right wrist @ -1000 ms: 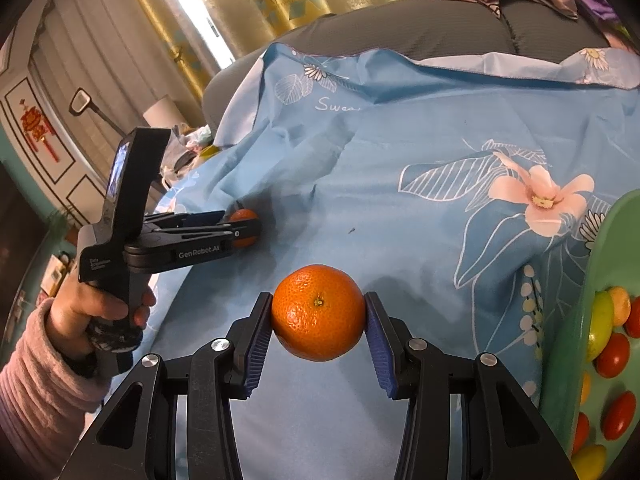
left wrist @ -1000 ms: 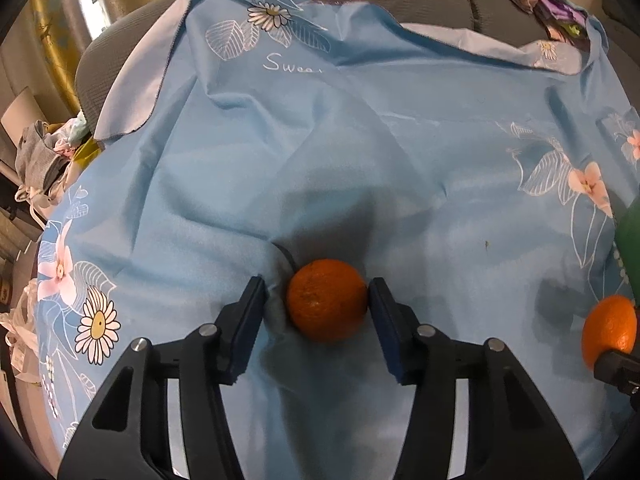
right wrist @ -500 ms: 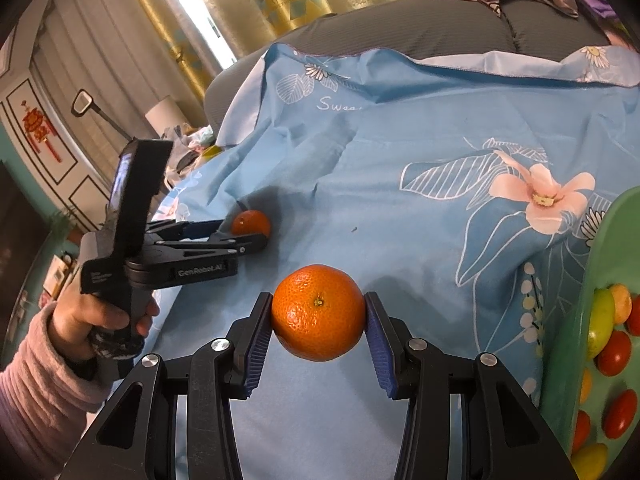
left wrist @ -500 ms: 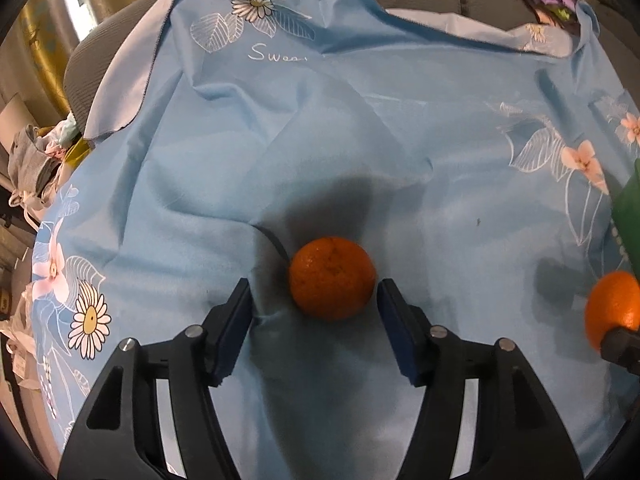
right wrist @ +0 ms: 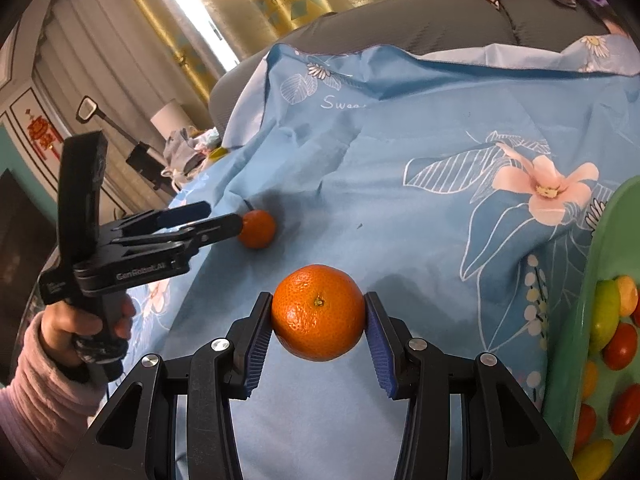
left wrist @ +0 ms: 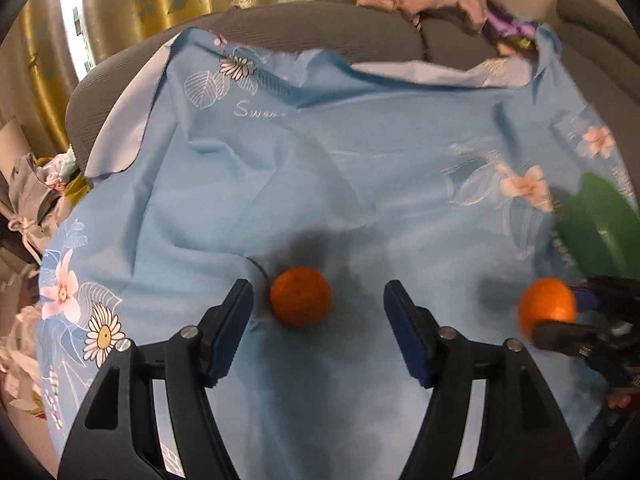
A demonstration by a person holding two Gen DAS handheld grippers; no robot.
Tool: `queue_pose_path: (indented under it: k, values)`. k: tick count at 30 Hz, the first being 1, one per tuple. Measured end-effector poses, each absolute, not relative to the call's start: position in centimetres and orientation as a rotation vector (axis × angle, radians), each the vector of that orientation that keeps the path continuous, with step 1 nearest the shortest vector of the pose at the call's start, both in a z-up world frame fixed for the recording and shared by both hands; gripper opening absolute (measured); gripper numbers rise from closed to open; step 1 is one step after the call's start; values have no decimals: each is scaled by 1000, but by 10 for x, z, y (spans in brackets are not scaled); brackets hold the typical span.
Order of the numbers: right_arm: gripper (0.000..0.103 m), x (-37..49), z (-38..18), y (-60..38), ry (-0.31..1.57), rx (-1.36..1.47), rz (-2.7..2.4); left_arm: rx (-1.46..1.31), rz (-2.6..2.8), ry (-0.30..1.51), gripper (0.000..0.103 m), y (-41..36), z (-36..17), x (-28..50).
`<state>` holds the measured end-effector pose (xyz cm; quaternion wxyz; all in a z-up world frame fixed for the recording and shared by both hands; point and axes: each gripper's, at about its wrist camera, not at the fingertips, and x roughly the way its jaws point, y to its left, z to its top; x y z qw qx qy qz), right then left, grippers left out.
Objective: Organize fruits
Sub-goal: 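Carry both oranges over the green bowl and open both tools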
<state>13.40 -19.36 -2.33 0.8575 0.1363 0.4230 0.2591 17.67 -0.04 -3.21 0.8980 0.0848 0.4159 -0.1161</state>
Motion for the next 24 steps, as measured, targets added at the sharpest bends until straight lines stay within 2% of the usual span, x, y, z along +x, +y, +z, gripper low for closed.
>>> queue_pose_path:
  k: [4,10,12,14,24]
  values:
    - [47,132,-21,-194,879,282,545,171,-239,926,66,-6,-54,191]
    - [47,135,-25,-192,895,283,545,212,-207,960,60,-11,-68,209]
    - [47,135,-24,-191,893,284,550,246,-200,961,54,-14,-71,210]
    - [47,135,-24,-192,892,282,549,251,-192,988,42,-12,-75,213]
    - [47,131,-17,-196,858,279,539,179,-254,954,41,-18,-54,192]
